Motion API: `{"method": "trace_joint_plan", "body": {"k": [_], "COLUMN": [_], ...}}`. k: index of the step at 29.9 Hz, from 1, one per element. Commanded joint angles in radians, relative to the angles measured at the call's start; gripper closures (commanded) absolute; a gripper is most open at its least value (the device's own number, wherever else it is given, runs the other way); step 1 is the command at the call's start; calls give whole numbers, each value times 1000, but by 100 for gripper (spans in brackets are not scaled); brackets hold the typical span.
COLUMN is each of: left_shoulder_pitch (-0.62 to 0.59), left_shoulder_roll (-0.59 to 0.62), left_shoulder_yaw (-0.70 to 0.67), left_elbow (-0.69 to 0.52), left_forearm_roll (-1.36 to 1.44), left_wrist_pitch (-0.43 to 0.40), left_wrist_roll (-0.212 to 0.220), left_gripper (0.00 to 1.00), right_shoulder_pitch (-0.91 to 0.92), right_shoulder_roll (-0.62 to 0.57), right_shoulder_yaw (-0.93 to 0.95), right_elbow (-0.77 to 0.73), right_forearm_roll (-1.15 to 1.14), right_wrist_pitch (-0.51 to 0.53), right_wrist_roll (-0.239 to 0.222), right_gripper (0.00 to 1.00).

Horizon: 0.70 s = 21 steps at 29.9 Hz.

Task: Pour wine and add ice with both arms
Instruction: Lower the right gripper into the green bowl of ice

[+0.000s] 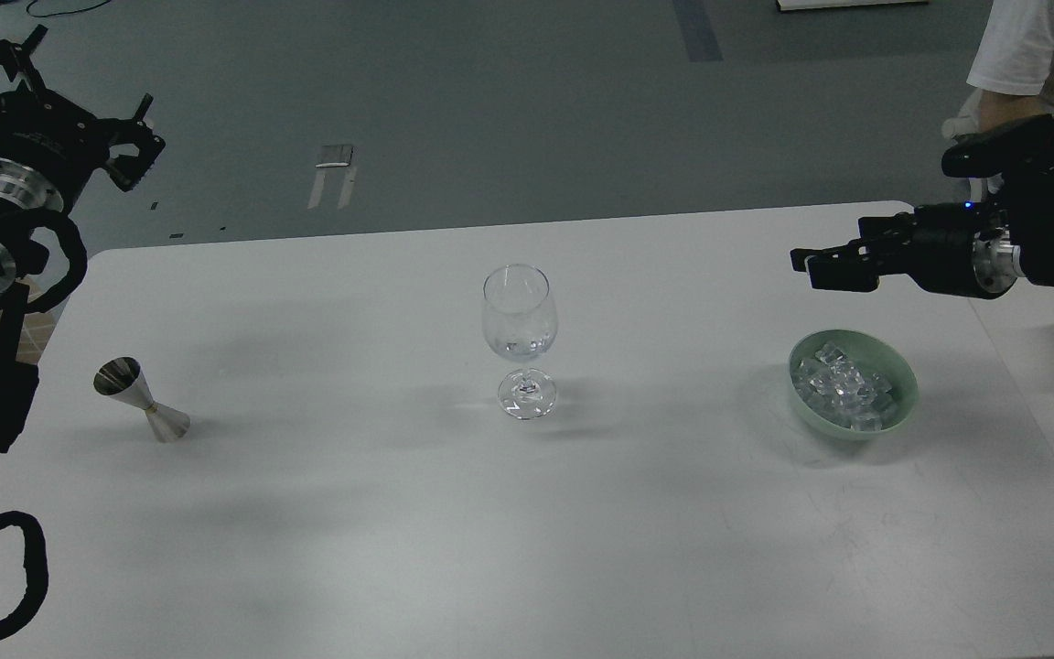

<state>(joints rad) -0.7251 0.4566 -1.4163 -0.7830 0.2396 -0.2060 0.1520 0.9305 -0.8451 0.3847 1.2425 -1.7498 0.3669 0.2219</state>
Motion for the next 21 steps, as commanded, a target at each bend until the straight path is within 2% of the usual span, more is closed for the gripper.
{"method": "trace_joint_plan", "body": {"k": [1, 8, 12, 19, 21], "left_shoulder_pitch": [1, 9, 18, 21, 21], "left_shoulder_roll": [-2, -35, -35, -33, -35], "left_shoulder_yaw": [-1, 0, 2, 2, 2], "left_elbow": [-4, -16, -30, -30, -30], "left_forearm_roll": [-2, 0, 0, -2, 0], "left_wrist_pitch": [-1, -1, -1, -1, -1], "left_wrist_roll": [0, -2, 0, 0, -2], "left_gripper": [1, 1, 1, 1, 1], "right_shoulder_pitch": [-18, -83, -107, -108, -111], "right_shoulder_roll": [-37, -51, -110, -216, -229], "right_shoulder_yaw": [2, 2, 3, 10, 5], "right_elbow": [23, 74, 135, 241, 255], "right_forearm_roll": [3, 1, 4, 4, 7], "right_wrist_pitch": [-3, 0, 4, 37, 37], "right_wrist_roll": [2, -7, -29, -19, -21], "right_gripper": [6, 5, 5, 7, 10]}}
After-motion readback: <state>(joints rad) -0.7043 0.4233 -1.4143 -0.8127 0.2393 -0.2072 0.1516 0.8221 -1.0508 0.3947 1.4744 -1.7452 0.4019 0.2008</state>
